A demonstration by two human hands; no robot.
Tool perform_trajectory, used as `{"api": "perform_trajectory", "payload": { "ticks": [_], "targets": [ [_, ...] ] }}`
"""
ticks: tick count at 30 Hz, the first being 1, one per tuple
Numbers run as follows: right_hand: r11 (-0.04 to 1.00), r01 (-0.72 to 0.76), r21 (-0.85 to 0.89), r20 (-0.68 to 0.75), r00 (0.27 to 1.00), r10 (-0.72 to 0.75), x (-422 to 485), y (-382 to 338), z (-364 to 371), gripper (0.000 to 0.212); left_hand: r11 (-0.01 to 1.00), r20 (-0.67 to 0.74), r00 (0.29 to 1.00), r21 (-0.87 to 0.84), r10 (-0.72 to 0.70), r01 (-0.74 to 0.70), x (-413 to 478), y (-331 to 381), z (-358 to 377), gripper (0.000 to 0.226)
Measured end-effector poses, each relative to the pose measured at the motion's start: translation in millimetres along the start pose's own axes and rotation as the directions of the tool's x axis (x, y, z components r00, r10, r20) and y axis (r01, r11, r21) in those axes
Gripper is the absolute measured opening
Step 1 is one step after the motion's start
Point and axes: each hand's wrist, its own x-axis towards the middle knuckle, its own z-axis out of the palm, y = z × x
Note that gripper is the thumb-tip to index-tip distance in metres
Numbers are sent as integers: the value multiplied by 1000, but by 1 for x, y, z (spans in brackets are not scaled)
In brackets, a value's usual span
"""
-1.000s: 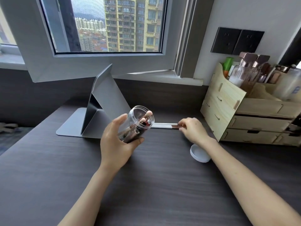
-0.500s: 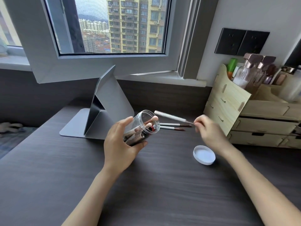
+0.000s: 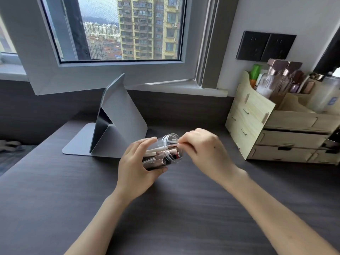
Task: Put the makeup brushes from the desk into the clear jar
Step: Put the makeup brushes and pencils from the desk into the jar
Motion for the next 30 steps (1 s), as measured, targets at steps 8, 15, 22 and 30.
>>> {"api": "perform_trajectory", "payload": {
  "ticks": [8,15,22,30],
  "targets": [
    [884,-350,310,-31,925,378,1,45,19,20,996,-85,992,-27,-90,88,4,-5,-1,77],
    [847,-463,-259,348,774,530,-13,104,74,25,980,-138,974,-108,-182,167,5,-8,0,76],
    [888,-348,-302,355,823,443,-14,98,71,20,979,-138,973,-110,-186,171,6,-8,-1,75],
    [893,-379,244,-72,911,406,-16,51,-40,12,985,-116,982,-106,-149,137,4,-8,-1,77]
  ]
}}
